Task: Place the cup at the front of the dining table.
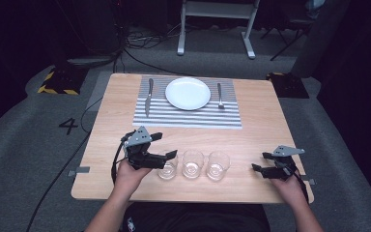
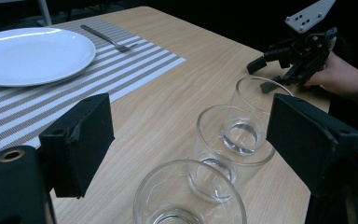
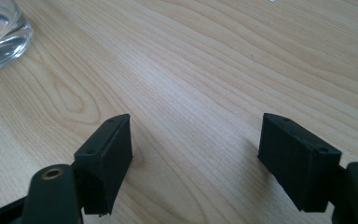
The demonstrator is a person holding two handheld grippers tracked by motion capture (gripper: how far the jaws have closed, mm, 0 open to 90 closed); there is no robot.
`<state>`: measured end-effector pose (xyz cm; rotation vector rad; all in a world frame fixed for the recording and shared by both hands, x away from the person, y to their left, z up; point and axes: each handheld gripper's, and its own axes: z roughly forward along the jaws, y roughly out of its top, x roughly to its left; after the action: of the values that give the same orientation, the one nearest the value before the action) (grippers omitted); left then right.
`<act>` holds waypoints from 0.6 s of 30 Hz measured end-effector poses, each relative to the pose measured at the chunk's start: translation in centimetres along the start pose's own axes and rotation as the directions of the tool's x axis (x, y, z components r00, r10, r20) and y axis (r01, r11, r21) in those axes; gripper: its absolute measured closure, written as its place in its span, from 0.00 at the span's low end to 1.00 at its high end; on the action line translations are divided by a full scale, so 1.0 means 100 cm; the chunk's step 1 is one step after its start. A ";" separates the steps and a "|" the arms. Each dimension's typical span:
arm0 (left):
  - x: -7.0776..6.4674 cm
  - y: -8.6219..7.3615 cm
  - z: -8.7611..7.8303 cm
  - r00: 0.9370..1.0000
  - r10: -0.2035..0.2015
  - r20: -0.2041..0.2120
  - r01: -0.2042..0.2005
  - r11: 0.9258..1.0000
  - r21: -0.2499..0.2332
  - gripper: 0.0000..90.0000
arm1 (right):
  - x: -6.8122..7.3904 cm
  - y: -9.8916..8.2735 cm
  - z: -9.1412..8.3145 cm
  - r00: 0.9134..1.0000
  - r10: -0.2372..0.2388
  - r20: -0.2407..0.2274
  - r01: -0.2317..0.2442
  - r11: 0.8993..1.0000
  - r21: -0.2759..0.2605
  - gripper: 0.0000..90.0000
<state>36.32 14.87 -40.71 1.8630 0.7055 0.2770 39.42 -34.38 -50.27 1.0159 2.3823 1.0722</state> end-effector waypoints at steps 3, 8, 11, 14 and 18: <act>0.001 -0.003 0.002 1.000 -0.021 0.011 0.021 1.000 0.008 0.17 | 0.000 0.000 0.000 1.000 0.000 -0.001 0.000 1.000 0.000 0.29; 0.004 -0.011 0.006 0.999 -0.038 0.035 0.037 0.998 0.041 0.16 | 0.000 0.000 0.000 1.000 -0.004 0.001 0.004 1.000 -0.001 0.29; 0.003 -0.017 0.008 0.998 -0.028 0.060 0.025 0.999 0.041 0.13 | 0.000 0.000 0.000 1.000 -0.003 0.000 0.003 1.000 -0.001 0.29; 0.001 -0.025 0.010 0.996 -0.031 0.087 0.025 0.997 0.078 0.11 | 0.000 0.000 0.000 1.000 -0.004 0.001 0.004 1.000 -0.001 0.29; 0.004 -0.032 0.014 0.995 -0.047 0.086 0.039 0.995 0.095 0.09 | 0.000 0.000 0.000 1.000 -0.005 0.001 0.005 1.000 -0.001 0.29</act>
<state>36.26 14.80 -44.20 1.9334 0.7076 0.1356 39.42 -34.39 -50.27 1.0097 2.3822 1.0705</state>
